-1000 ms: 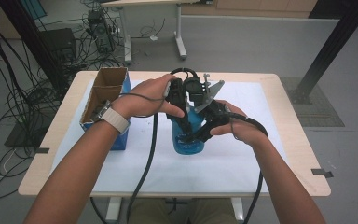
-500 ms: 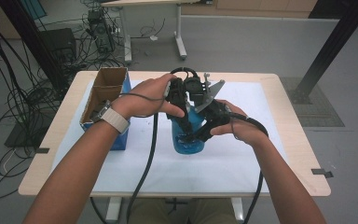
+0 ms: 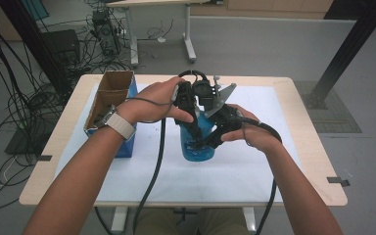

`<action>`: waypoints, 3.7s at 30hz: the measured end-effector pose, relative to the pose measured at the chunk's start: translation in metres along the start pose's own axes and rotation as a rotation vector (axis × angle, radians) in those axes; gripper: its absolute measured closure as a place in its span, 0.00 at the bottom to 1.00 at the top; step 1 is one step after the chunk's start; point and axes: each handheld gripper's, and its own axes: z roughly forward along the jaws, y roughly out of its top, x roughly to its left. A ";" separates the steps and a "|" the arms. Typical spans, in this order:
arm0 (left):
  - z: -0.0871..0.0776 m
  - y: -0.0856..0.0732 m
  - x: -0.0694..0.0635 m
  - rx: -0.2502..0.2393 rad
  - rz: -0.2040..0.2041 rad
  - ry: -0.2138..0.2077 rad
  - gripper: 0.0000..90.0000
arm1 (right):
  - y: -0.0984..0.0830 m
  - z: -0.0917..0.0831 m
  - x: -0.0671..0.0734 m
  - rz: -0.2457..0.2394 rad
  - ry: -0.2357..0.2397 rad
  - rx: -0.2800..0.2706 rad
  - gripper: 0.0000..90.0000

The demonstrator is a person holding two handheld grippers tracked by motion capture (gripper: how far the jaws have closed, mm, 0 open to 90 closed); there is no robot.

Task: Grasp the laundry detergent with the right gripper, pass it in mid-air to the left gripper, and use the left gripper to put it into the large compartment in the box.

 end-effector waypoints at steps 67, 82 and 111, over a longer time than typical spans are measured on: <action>-0.010 -0.003 -0.008 0.008 -0.031 0.056 0.42 | -0.029 -0.024 0.002 0.096 -0.055 -0.029 0.18; -0.021 -0.010 -0.002 0.030 -0.202 0.154 0.42 | -0.051 -0.075 -0.005 0.279 -0.201 0.276 0.06; -0.079 -0.015 0.008 0.040 -0.535 0.268 0.42 | -0.066 -0.125 0.001 0.304 -0.341 0.516 0.07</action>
